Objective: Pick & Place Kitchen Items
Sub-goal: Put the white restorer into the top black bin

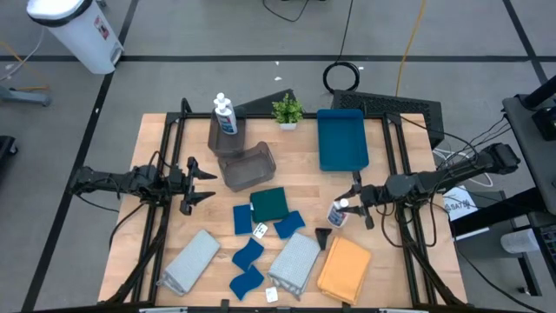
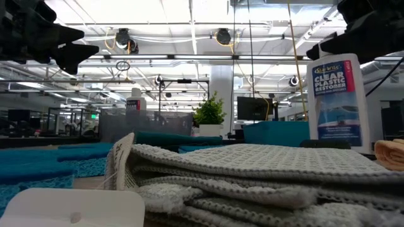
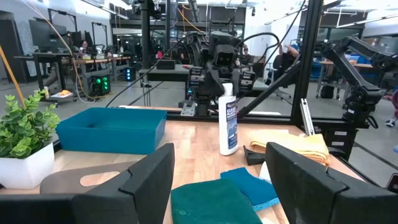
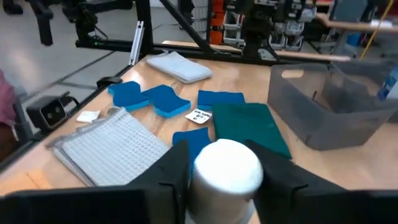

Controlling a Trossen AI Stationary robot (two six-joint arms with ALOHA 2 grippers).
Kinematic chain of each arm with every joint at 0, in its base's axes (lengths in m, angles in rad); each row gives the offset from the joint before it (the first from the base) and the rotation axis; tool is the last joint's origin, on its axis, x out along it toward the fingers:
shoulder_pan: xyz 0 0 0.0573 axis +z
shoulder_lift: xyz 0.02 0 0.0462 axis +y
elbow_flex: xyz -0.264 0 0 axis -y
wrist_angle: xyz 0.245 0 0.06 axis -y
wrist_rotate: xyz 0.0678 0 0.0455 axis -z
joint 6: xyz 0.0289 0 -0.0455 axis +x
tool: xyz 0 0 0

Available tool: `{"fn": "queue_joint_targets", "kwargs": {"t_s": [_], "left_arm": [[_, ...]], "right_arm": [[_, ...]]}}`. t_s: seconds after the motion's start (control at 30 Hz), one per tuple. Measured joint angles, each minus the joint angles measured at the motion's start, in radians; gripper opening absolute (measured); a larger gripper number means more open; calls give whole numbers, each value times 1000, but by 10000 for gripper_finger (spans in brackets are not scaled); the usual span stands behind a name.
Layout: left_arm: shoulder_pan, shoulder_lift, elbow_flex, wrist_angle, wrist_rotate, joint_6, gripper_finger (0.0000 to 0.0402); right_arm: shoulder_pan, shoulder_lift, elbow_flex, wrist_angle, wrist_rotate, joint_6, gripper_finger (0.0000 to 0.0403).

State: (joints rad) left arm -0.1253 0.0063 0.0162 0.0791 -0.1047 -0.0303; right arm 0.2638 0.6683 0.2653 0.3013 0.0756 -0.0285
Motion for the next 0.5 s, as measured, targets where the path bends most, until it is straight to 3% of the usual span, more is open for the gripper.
{"fn": "queue_joint_targets", "kwargs": {"t_s": [0.07, 0.17, 0.33, 0.5], "left_arm": [[0, 0, 0, 0, 0, 0, 255], [0, 0, 0, 0, 0, 0, 255], [0, 0, 0, 0, 0, 0, 255], [0, 0, 0, 0, 0, 0, 255]], "right_arm": [[0, 1, 0, 24, 4, -71, 84], [-1, 1, -1, 72, 21, -160, 84], [-2, 28, -1, 86, 113, -183, 84], [-1, 94, -1, 135, 93, -185, 84]]}}
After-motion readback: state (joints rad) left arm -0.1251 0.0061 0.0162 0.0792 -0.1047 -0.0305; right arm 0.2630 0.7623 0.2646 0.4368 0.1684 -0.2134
